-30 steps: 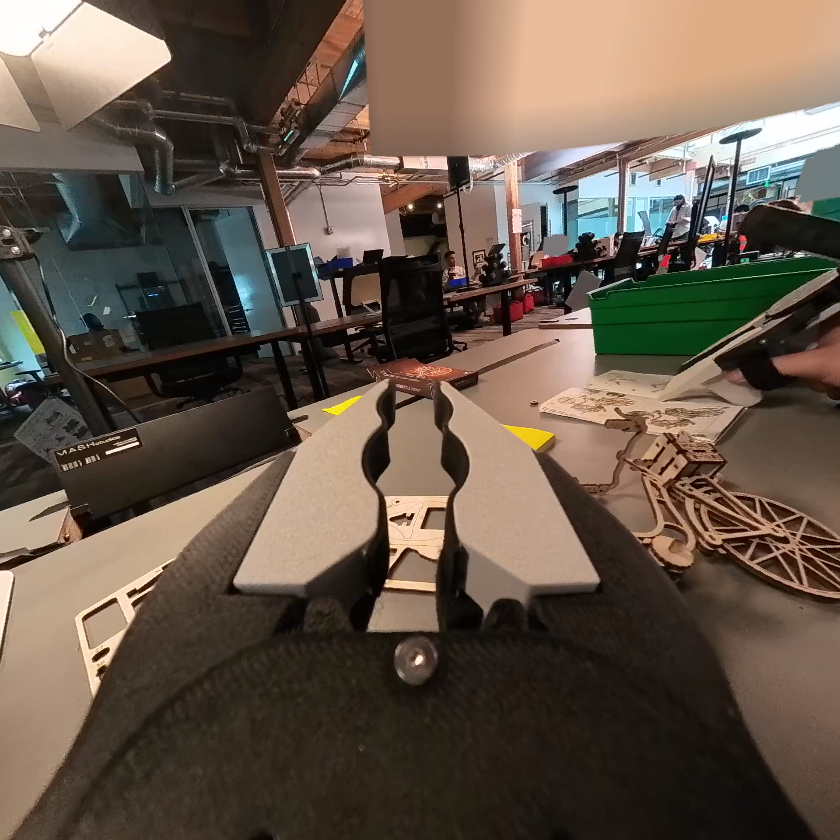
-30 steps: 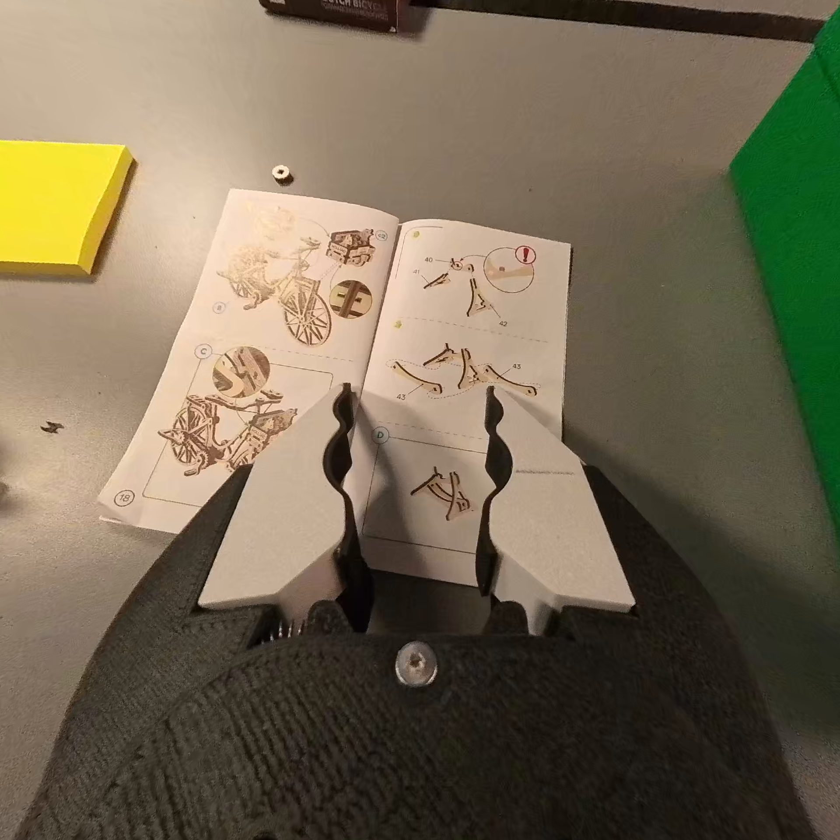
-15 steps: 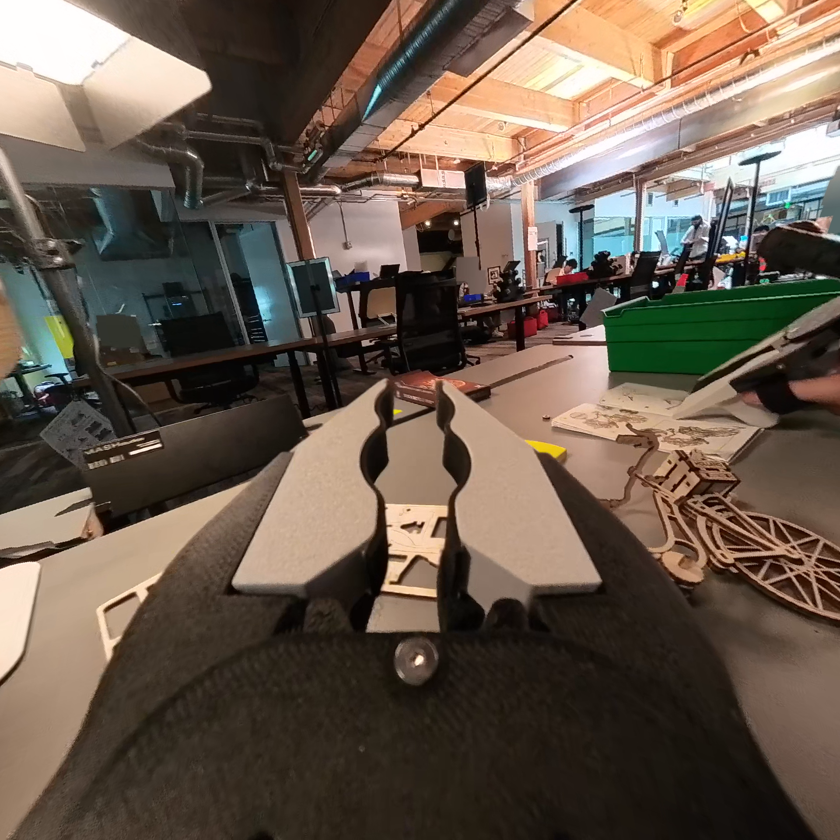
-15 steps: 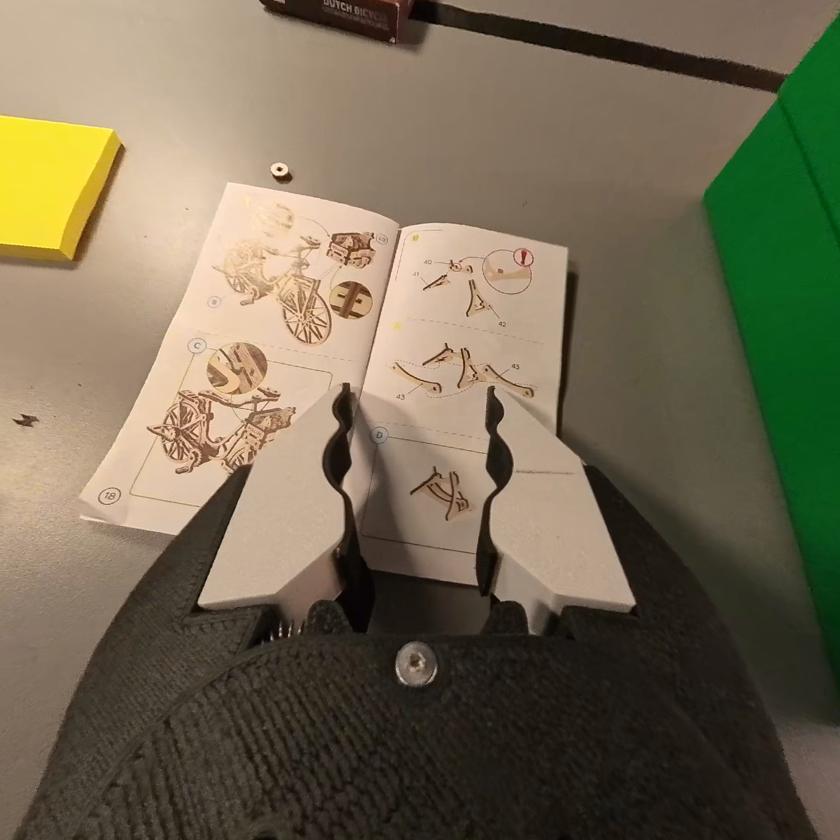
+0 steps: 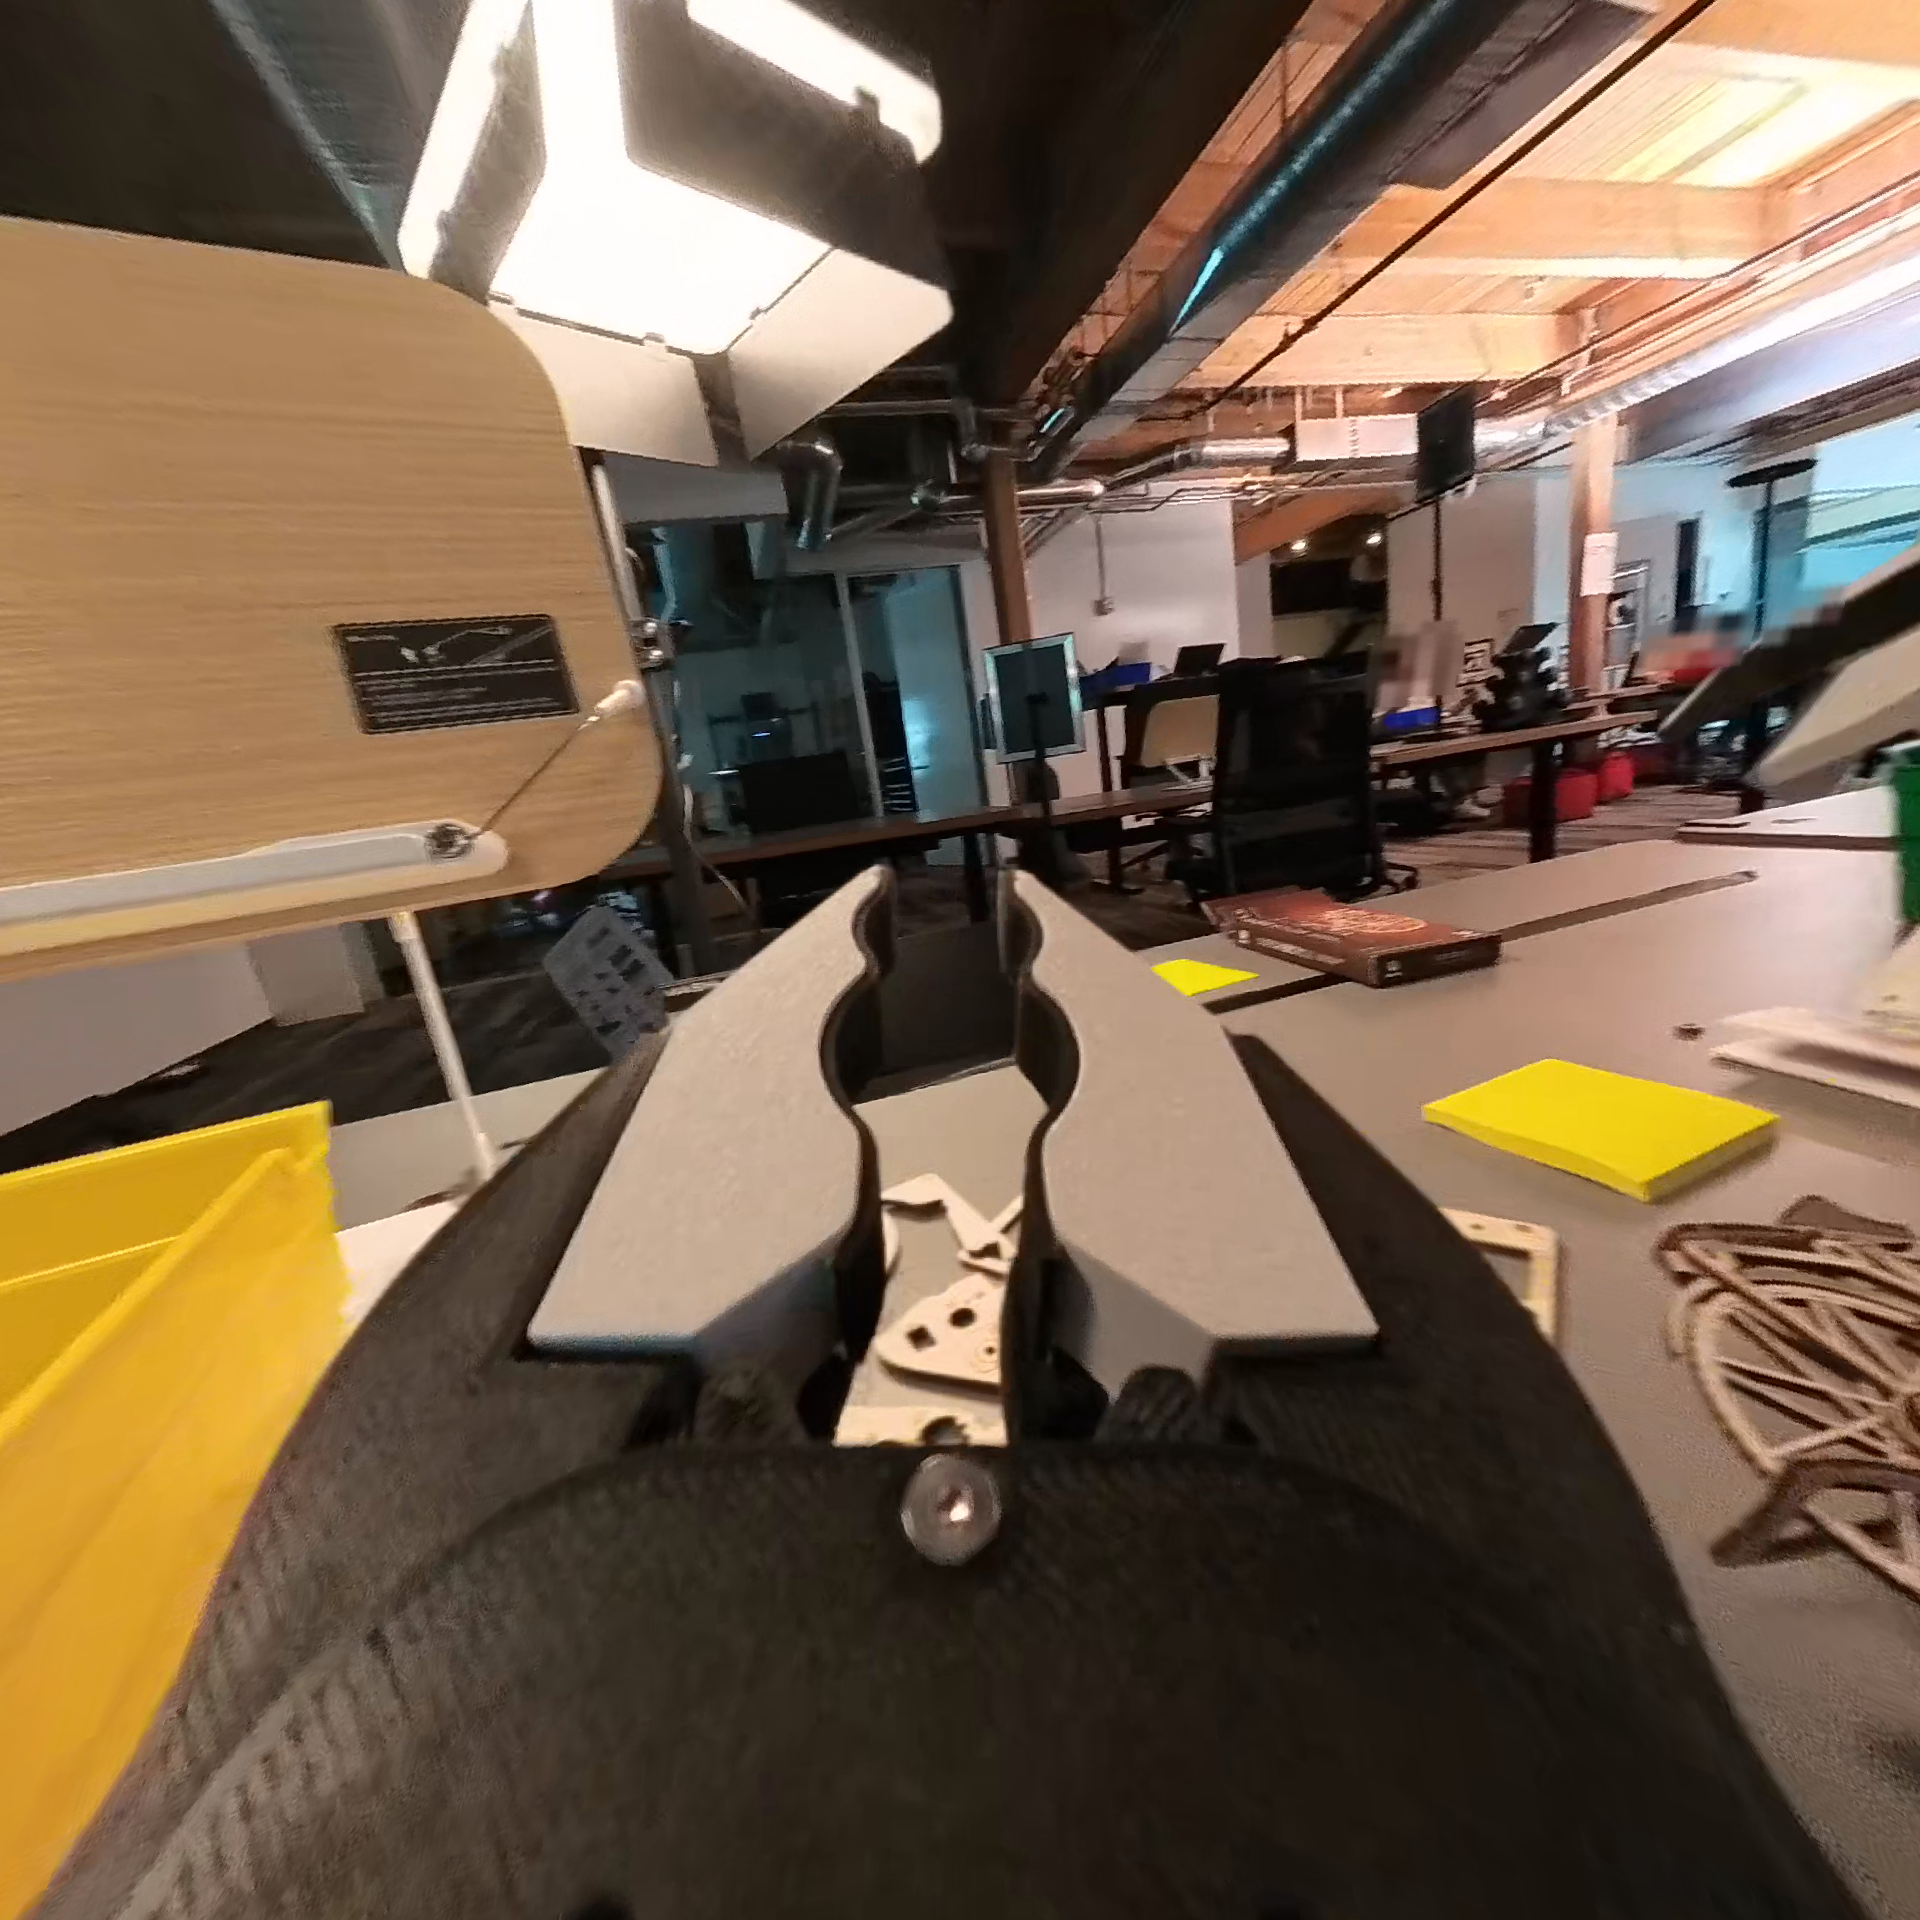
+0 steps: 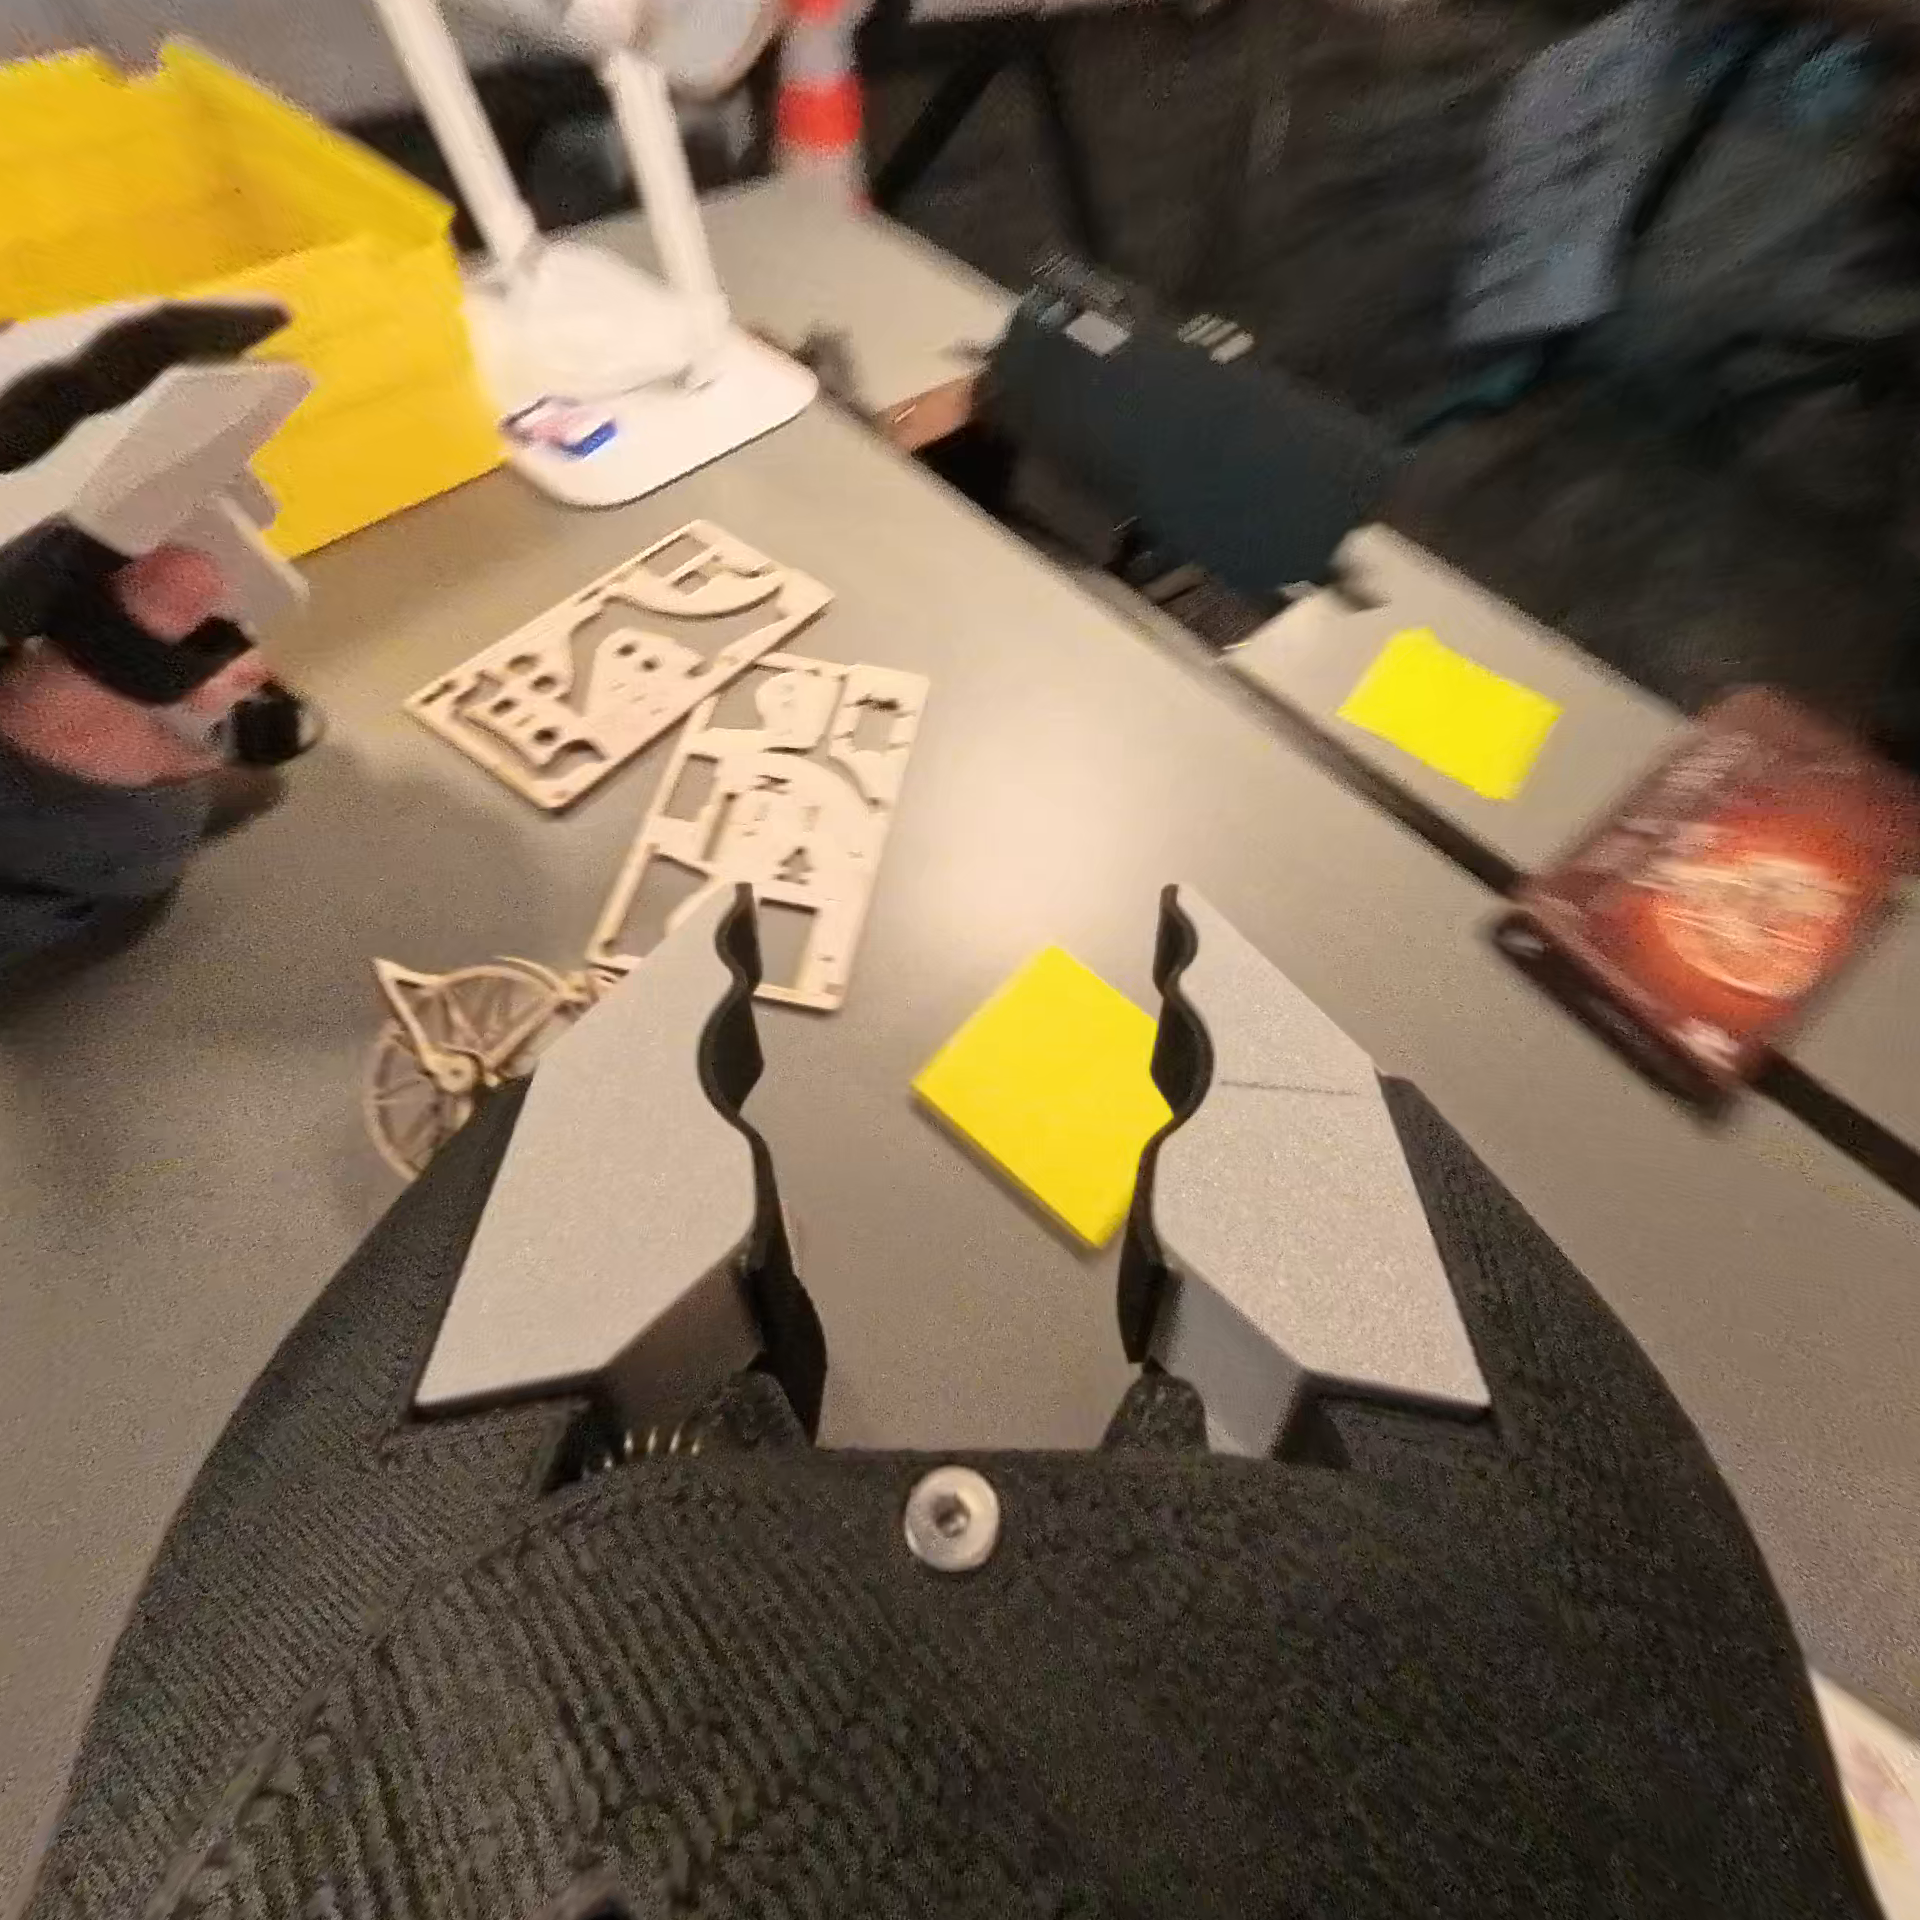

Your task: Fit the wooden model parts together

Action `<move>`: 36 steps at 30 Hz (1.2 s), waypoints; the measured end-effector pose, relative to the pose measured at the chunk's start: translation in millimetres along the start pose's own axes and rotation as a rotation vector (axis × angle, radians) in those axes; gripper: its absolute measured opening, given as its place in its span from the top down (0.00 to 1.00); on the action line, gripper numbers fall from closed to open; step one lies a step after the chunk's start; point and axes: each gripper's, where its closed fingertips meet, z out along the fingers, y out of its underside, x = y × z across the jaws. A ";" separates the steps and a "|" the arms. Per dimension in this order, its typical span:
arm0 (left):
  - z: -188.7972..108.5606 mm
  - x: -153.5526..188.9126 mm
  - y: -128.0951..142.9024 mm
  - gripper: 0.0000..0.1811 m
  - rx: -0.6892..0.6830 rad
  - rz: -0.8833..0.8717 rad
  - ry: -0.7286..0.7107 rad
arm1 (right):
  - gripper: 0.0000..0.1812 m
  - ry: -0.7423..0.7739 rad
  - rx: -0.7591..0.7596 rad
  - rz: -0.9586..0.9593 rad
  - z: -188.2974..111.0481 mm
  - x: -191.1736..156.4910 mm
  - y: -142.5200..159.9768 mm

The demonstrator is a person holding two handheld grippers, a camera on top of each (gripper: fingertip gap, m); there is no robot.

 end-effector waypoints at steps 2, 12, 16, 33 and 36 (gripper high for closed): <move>-1.3 -12.4 1.1 0.91 -0.005 0.031 -0.039 | 0.60 -0.118 -0.132 -0.009 41.9 -25.1 -0.1; -0.1 -56.1 11.6 0.91 -0.016 -0.002 -0.149 | 0.72 -0.270 -0.685 0.026 147.2 -57.2 64.3; -1.9 -68.1 9.7 0.91 -0.015 0.027 -0.177 | 0.70 -0.273 -0.690 -0.045 156.4 -64.1 60.0; 0.0 -67.1 11.3 0.91 -0.014 -0.018 -0.164 | 0.77 -0.275 -0.785 -0.051 170.1 -55.0 57.7; 1.4 -64.9 12.9 0.91 -0.022 -0.014 -0.155 | 0.79 -0.303 -0.830 0.000 159.2 -49.3 66.9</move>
